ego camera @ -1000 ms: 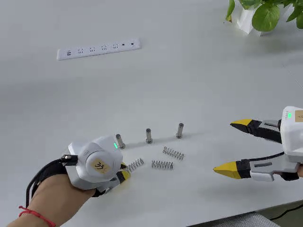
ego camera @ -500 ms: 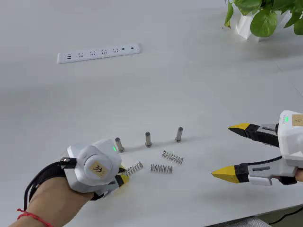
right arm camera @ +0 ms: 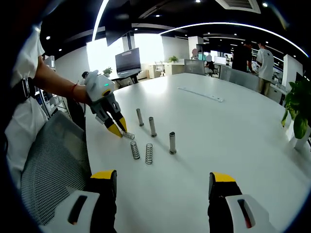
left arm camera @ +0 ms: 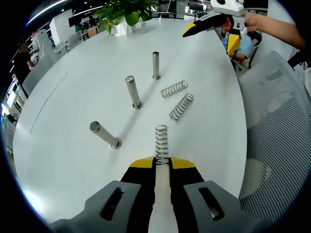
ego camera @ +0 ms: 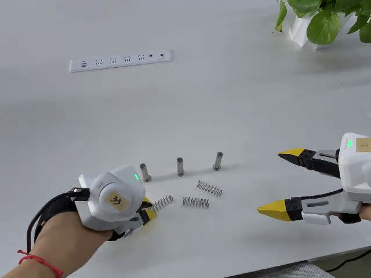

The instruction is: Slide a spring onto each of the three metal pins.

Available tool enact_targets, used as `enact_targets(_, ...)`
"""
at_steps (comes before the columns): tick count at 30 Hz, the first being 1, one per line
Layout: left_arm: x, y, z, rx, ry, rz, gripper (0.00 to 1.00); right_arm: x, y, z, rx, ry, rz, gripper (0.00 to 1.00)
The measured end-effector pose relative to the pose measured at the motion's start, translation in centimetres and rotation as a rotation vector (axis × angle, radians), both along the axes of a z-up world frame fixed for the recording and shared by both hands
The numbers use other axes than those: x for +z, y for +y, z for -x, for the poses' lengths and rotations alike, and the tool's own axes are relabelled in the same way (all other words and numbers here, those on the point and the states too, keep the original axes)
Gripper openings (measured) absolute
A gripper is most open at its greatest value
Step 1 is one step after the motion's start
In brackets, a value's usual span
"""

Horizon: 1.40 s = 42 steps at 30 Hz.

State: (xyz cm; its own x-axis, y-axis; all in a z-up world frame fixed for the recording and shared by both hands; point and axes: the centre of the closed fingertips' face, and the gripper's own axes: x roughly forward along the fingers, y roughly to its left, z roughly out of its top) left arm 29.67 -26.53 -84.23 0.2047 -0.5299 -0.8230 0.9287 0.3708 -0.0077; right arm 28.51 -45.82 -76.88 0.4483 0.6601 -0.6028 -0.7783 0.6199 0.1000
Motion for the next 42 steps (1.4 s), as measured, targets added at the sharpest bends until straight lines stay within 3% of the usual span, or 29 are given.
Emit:
enact_targets(9,0.1,0.0,0.4,0.017,0.014,0.025,0.06,0.1,0.3,0.1,0.012,0.002,0.006,0.76)
enact_targets(19,0.9,-0.3,0.5,0.038,0.009,0.064,0.06,0.5,0.6,0.0,0.029,0.001,0.016,0.75)
enact_targets(30,3.5,-0.3,1.0,0.066,-0.016,0.149,0.06,2.2,2.0,-0.3,0.077,-0.026,0.017,0.74)
enact_targets(42,7.4,-0.7,1.4,0.069,-0.064,0.253,0.06,5.7,5.8,-1.0,0.168,-0.071,-0.026,0.67)
